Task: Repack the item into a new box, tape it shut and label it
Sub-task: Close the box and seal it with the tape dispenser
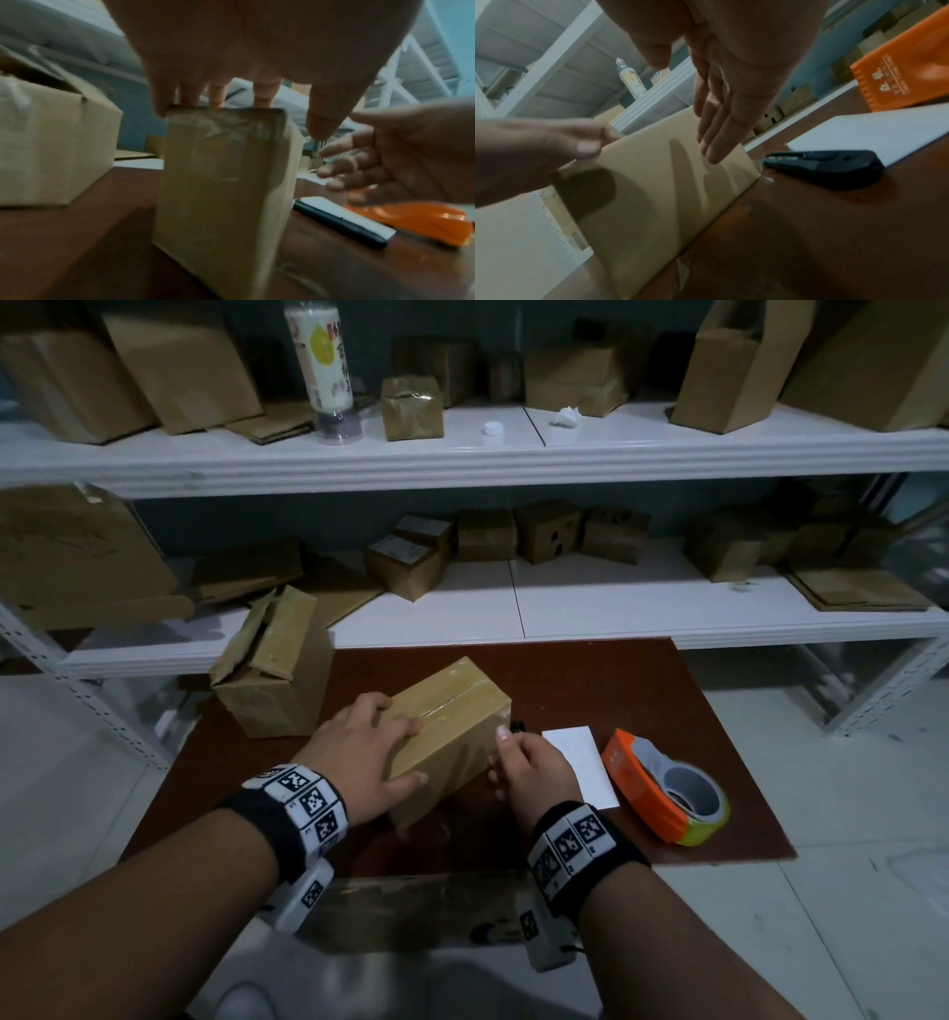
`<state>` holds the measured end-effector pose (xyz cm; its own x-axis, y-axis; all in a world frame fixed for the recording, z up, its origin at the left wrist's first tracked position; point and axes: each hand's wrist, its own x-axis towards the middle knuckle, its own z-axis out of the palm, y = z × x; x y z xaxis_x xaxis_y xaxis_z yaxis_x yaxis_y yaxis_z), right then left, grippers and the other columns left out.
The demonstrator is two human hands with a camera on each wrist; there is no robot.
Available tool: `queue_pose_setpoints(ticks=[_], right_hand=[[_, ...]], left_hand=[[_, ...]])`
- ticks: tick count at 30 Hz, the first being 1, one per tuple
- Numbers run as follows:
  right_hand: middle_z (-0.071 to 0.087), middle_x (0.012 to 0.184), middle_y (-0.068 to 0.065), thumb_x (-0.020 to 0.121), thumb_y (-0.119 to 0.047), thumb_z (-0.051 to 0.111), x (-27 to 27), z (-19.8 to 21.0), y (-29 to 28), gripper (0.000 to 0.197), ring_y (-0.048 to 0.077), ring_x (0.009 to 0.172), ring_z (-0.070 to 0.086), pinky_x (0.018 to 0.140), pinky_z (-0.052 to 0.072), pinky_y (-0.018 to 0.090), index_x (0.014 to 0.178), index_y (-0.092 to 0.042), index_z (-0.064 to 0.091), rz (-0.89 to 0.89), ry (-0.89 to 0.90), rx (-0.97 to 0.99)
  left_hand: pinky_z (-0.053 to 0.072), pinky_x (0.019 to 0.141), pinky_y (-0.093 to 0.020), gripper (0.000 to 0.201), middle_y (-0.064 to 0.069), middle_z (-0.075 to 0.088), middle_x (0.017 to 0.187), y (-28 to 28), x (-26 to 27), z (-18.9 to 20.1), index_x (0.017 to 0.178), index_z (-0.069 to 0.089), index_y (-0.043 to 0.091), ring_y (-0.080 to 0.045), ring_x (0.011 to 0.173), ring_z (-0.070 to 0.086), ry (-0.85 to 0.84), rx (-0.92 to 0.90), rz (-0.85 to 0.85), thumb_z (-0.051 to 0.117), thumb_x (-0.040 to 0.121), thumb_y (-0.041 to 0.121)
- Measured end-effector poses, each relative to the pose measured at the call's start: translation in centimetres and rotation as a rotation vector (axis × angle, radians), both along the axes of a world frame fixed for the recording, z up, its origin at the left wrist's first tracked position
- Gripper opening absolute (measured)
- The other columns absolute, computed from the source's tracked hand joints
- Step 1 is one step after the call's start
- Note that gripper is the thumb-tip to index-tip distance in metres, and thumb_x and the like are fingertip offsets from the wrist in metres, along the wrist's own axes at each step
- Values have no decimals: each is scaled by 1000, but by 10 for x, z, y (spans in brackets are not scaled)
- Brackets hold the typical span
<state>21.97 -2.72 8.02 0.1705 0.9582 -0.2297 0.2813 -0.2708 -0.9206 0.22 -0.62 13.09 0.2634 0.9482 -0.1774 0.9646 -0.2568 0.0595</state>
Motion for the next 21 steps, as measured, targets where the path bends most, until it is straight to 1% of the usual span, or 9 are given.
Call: queue_pose_setpoints(ticks=[2,4,7,9,11,13,15,18,21], right_hand=[[72,78,3,85,-72,45,2,3,1,54,22,72,69,73,58,47,83,-22,67,-32,34,31],[71,75,4,78,-77,45,5,5,3,61,25,71,68,73,59,49,82,-20,67,-71,73,44],[71,75,8,93,-62,50,16,11,7,49,30,73,69,75,58,51,83,-17,67,-111,59,78],[70,72,3,96,-61,48,28,15,9,47,24,71,68,73,58,48,82,-21,66,-141,1,98],[69,76,-2,94,-66,46,44,21,10,47,21,77,68,73,57,43,83,-25,65,-179,-79,106],[66,81,-3,96,-58,50,64,25,11,40,22,84,66,71,48,35,90,-22,65,-229,-173,117],[66,88,-3,94,-52,59,87,28,9,36,24,87,64,70,42,31,102,-18,66,-281,-337,80],[66,108,6,81,-58,70,115,20,5,46,30,99,64,82,53,37,109,-23,63,-272,-602,-122],[60,120,13,74,-61,73,129,9,-1,59,36,111,59,94,52,43,117,-24,58,-205,-759,-339]], left_hand=[[37,110,-46,71,0,24,148,-2,-3,-2,143,36,47,-25,131,37,-16,4,27,44,80,78],[39,107,-46,71,-1,27,143,-6,1,-2,143,37,46,-25,127,38,-55,6,115,41,81,80],[40,105,-42,60,-2,28,132,-9,12,-2,141,44,45,-25,121,39,-156,5,241,34,89,74],[39,104,-40,53,-2,28,127,-11,17,-3,140,47,44,-25,117,41,-186,-3,259,37,93,67],[41,102,-37,48,-1,28,123,-11,18,-1,139,48,44,-25,113,43,-199,-8,268,45,93,57],[44,98,-35,47,1,28,118,-9,18,1,138,50,44,-23,108,46,-219,-13,283,51,91,53],[46,95,-33,46,2,27,115,-7,19,4,136,52,44,-22,105,48,-221,-21,290,54,90,52],[48,94,-37,41,1,29,119,-4,17,7,131,49,47,-21,102,52,-206,-52,292,54,91,51],[50,84,-37,31,0,41,121,2,10,12,124,46,47,-16,92,56,-280,-56,320,55,94,48]])
